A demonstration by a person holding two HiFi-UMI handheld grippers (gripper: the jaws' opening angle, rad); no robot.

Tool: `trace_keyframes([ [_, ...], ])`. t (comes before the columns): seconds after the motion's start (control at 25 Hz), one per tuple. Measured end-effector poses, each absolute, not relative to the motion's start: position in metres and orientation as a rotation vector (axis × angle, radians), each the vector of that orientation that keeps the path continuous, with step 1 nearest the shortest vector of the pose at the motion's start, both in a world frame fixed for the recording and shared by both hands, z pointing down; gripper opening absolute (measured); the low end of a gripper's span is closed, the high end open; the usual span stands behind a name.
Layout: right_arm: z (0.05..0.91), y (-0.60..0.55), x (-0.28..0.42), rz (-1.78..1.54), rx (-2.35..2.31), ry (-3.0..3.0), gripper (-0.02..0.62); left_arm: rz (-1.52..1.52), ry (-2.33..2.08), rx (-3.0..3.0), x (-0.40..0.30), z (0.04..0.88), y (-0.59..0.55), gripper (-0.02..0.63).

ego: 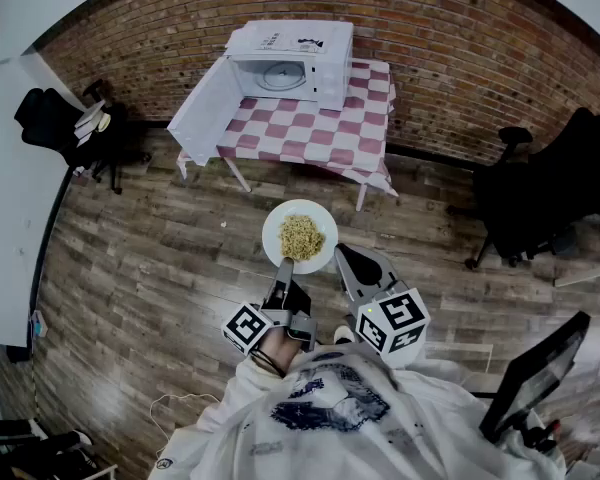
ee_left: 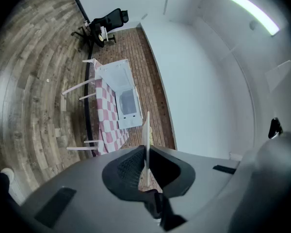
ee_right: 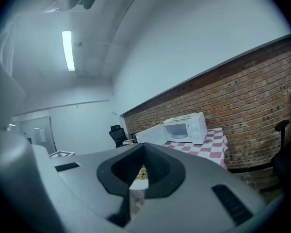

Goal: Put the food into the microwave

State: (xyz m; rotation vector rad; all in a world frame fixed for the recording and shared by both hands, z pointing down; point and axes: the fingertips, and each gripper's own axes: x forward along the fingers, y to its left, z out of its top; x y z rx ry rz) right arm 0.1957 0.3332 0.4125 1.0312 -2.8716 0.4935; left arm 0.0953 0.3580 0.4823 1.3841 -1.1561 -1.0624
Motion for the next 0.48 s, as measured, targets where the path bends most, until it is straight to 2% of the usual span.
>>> trace_keyframes([
  [0.48, 0.416, 0.324, 0.179, 0.492, 1.013, -2.866, 0.012, -1.058, -1.176, 1.383, 0.078, 0.486, 0.35, 0.028],
])
